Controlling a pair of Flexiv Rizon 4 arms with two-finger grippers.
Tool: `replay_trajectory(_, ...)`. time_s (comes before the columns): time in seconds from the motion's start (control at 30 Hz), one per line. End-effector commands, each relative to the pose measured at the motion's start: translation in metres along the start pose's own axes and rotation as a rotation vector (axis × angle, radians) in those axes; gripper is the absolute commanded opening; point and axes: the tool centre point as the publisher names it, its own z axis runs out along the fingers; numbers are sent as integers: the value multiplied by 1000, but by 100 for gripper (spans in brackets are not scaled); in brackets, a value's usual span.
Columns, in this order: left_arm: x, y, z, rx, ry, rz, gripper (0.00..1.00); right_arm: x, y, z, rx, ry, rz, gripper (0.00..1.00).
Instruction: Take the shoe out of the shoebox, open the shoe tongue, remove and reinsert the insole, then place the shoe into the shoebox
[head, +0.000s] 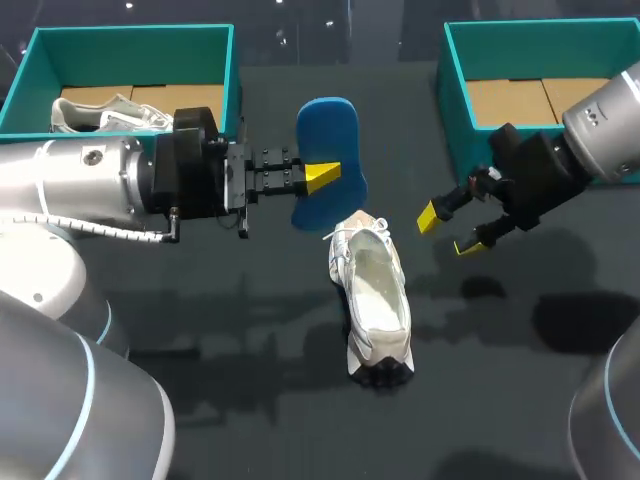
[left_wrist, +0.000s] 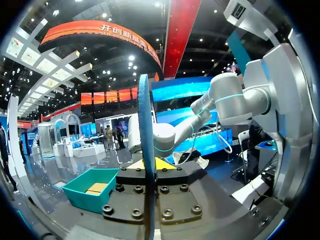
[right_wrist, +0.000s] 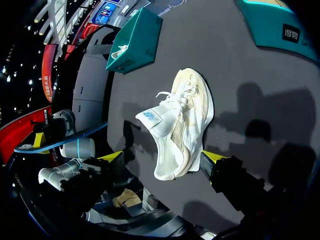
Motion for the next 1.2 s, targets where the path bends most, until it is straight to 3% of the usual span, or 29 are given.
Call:
replay_trajectory(0.03, -15, 5, 7, -15, 74, 476, 0, -2, 2, 1, 12, -4, 11, 100)
replay_trajectory(0.33, -15, 5, 7, -15, 74, 476, 0, -2, 2, 1, 12, -4, 11, 100)
replay_trajectory(0.73, -14, 46, 9, 57, 102, 945, 0, 21, 14, -19, 3, 173, 33, 100)
replay_trajectory(1.03, -18, 67, 19, 78, 36, 1019, 0, 28, 15, -19, -60, 288, 97, 100)
replay_trajectory(1.2, -19, 69, 20, 83, 20, 1023, 0, 28, 15, -19, -60, 288, 97, 100)
